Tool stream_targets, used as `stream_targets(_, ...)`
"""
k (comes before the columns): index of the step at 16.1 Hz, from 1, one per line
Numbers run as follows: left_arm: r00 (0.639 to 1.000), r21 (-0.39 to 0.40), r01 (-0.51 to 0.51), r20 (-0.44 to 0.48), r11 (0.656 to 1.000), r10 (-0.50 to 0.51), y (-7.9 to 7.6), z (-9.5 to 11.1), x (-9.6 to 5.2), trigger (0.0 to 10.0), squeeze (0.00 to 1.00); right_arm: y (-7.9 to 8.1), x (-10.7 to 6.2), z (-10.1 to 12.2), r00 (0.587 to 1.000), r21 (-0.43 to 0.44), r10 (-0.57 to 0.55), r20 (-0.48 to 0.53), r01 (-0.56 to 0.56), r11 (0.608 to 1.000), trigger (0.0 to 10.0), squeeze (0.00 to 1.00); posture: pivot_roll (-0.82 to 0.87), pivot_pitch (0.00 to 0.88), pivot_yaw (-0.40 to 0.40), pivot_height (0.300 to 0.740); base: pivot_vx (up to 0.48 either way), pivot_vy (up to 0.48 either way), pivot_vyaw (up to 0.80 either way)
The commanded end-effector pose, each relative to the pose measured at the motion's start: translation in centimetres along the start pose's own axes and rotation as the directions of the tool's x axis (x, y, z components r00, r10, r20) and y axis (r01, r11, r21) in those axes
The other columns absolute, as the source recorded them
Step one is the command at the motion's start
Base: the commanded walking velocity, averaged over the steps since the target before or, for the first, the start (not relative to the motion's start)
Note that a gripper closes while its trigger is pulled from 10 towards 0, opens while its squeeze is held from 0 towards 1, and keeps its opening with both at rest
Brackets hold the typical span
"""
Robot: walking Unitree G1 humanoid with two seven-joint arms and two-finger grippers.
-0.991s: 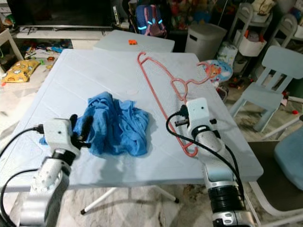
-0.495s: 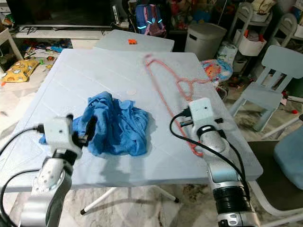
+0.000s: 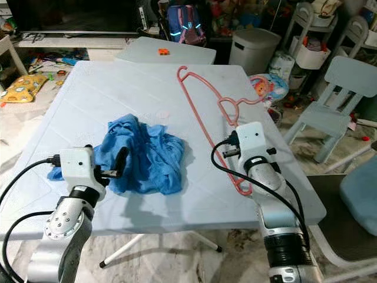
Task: Hang hanger
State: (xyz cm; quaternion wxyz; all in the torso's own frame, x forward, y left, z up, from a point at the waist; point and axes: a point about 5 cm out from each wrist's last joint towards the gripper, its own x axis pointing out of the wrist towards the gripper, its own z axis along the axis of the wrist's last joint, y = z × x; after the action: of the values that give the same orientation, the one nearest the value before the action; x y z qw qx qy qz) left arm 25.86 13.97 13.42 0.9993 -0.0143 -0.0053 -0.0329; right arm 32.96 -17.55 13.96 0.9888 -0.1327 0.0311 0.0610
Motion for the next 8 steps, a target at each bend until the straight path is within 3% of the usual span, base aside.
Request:
stream_targets(1, 1.0, 0.007, 0.008, 0.012, 1.0, -0.008, -0.3, 0.5, 0.06, 10.0, 0.0, -0.19, -0.14, -0.36, 1.0, 0.007, 0.002, -0.022, -0.002, 1.0, 10.0, 0.0, -0.09, 0.0, -0.061, 0.74, 0.0, 0.0, -0.64)
stream_targets(3, 1.0, 0.0, -0.001, -0.007, 1.0, 0.001, -0.24, 0.39, 0.12, 10.0, 0.0, 0.01, -0.15, -0.44, 1.0, 0.011, 0.009, -0.029, -0.008, 1.0, 10.0, 0.0, -0.09, 0.0, -0.06, 0.74, 0.0, 0.0, -0.78)
stream_targets(8, 1.0, 0.002, 0.001, -0.017, 1.0, -0.001, -0.27, 0.39, 0.21, 10.0, 0.0, 0.01, -0.09, -0.32, 1.0, 0.017, 0.008, -0.025, -0.008, 1.0, 10.0, 0.0, -0.09, 0.0, -0.059, 0.74, -0.249, 0.0, -0.77)
